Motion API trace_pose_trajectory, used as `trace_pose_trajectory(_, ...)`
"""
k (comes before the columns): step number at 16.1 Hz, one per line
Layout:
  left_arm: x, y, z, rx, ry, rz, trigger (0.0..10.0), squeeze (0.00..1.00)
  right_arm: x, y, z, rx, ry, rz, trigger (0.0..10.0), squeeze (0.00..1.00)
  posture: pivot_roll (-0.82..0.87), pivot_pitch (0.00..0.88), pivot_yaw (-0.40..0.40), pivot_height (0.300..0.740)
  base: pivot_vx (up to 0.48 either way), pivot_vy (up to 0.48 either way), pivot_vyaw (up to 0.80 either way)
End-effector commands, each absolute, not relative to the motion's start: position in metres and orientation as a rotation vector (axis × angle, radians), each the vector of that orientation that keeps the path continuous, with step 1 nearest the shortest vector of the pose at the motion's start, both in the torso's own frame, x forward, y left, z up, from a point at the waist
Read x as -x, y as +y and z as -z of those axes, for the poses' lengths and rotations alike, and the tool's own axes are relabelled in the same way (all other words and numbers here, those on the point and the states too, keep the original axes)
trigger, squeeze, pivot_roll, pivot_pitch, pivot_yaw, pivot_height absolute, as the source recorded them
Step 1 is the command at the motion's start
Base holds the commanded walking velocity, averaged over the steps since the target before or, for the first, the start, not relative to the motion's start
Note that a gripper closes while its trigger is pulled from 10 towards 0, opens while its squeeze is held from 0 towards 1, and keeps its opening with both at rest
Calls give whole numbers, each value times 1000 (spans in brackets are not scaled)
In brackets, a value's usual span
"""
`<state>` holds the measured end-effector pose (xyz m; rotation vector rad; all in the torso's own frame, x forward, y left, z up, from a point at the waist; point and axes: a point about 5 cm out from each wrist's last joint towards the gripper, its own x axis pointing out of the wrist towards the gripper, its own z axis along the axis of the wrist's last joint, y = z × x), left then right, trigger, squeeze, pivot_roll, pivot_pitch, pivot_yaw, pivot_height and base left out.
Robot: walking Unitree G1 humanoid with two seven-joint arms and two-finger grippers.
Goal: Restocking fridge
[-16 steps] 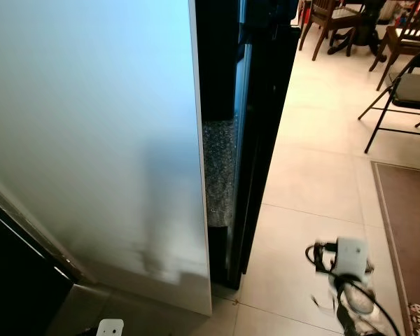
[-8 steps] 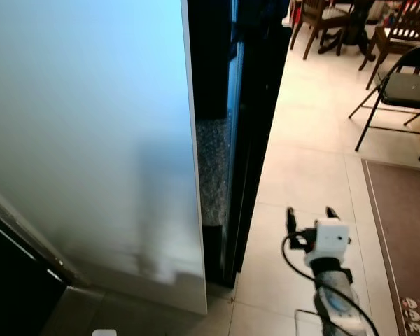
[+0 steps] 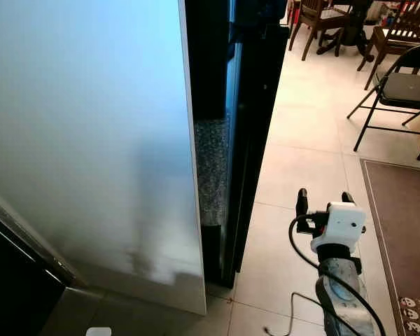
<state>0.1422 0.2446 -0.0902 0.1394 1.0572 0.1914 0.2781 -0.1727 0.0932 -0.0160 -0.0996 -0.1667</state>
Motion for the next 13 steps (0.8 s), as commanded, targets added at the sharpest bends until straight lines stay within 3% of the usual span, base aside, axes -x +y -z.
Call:
trace_pose_trajectory(1,-137,245,92,-132,1074,-195,10000,0,-276,-171,-97,-3,-89,175,10000,0,-94,0,15,740,0,0,0)
trace_pose_trajectory(13,-132,245,94,-127,1096,-189,10000,0,-280,-167,-111,-38,-39,201,10000,0,-83,0,23,740,0,0,0)
